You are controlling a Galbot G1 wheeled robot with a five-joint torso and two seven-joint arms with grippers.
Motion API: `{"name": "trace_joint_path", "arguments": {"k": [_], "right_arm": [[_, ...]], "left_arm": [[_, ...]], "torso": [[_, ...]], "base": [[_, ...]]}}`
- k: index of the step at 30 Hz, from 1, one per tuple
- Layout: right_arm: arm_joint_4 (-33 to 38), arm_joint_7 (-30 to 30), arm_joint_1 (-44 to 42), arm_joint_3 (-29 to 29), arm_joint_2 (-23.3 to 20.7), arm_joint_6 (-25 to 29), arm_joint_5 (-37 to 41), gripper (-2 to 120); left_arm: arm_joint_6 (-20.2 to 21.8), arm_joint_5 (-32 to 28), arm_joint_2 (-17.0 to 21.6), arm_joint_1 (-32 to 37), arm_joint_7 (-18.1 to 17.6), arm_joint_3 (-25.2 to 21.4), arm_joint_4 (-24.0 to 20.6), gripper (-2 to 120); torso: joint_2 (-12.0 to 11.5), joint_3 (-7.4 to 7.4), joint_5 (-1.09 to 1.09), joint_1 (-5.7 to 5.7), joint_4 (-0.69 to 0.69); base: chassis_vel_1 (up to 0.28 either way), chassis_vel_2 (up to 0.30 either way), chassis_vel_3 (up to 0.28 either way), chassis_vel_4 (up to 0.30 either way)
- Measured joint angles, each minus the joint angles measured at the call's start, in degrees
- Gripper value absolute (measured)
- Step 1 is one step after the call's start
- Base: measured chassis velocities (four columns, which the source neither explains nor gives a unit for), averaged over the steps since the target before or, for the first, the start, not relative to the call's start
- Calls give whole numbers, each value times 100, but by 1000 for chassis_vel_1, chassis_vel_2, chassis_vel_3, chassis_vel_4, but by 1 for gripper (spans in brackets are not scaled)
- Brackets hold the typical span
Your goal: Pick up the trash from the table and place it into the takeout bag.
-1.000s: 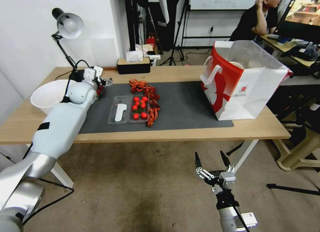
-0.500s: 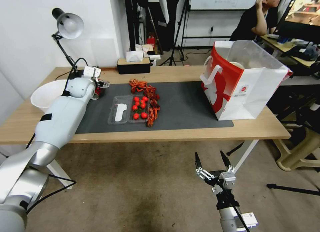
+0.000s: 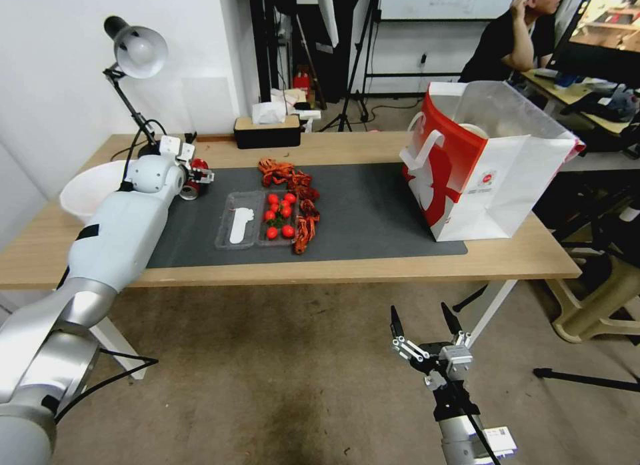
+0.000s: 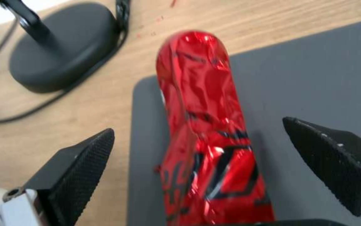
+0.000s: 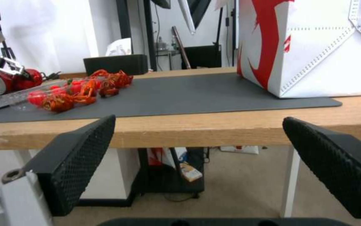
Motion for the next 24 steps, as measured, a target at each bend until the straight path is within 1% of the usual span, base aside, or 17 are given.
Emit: {"name": "trace_joint_path", "arguments": {"k": [4, 5, 6, 9, 10, 14, 15, 18, 19, 22, 23, 24], "right_arm": [[-1, 0, 0, -2, 1, 0, 0, 100], [-2, 0, 2, -5, 1, 1, 0, 100], [-2, 0, 2, -5, 1, 1, 0, 100], [-9, 0, -6, -10, -3, 5, 0, 100], [-9, 0, -6, -10, -3, 5, 0, 100], [-11, 1, -12, -11, -6, 14, 0, 100], [-11, 1, -12, -11, -6, 14, 0, 100], [-11, 1, -12, -19, 0, 19, -1, 100], [-11, 1, -12, -19, 0, 19, -1, 100], [-5, 0, -4, -23, 11, 20, -5, 100], [-5, 0, -4, -23, 11, 20, -5, 100], [-1, 0, -4, -23, 13, 20, -7, 100]], "left_arm": [[26, -43, 3, 15, -23, -1, 2, 100], [129, -211, 8, 64, -51, -35, -21, 99], [129, -211, 8, 64, -51, -35, -21, 99], [173, -488, -27, 101, -175, -84, -29, 85], [173, -488, -27, 101, -175, -84, -29, 85], [182, -558, -41, 89, -209, -84, -27, 67], [182, -558, -41, 89, -209, -84, -27, 67], [195, -566, -37, 78, -215, -55, -25, 54], [195, -566, -37, 78, -215, -55, -25, 54], [200, -592, -19, 125, -217, -40, -127, 40], [200, -592, -19, 125, -217, -40, -127, 40], [200, -596, -17, 139, -219, -42, -164, 36]], "torso": [[1, 0, 0, 0, 1], [0, 0, -1, 0, 2], [0, 0, -1, 0, 2], [1, 0, -1, 0, 1], [1, 0, -1, 0, 1], [1, 0, -1, 0, 1], [1, 0, -1, 0, 1], [0, 0, -1, 0, 1], [0, 0, -1, 0, 1], [1, 0, -1, 0, 1], [1, 0, -1, 0, 1], [1, 0, 0, 0, 1]], "base": [[0, 0, 0, 0], [0, 0, 0, 0], [0, 0, 0, 0], [0, 0, 0, 0], [0, 0, 0, 0], [0, 0, 0, 0], [0, 0, 0, 0], [0, 0, 0, 0], [0, 0, 0, 0], [0, 0, 0, 0], [0, 0, 0, 0], [0, 0, 0, 0]]}}
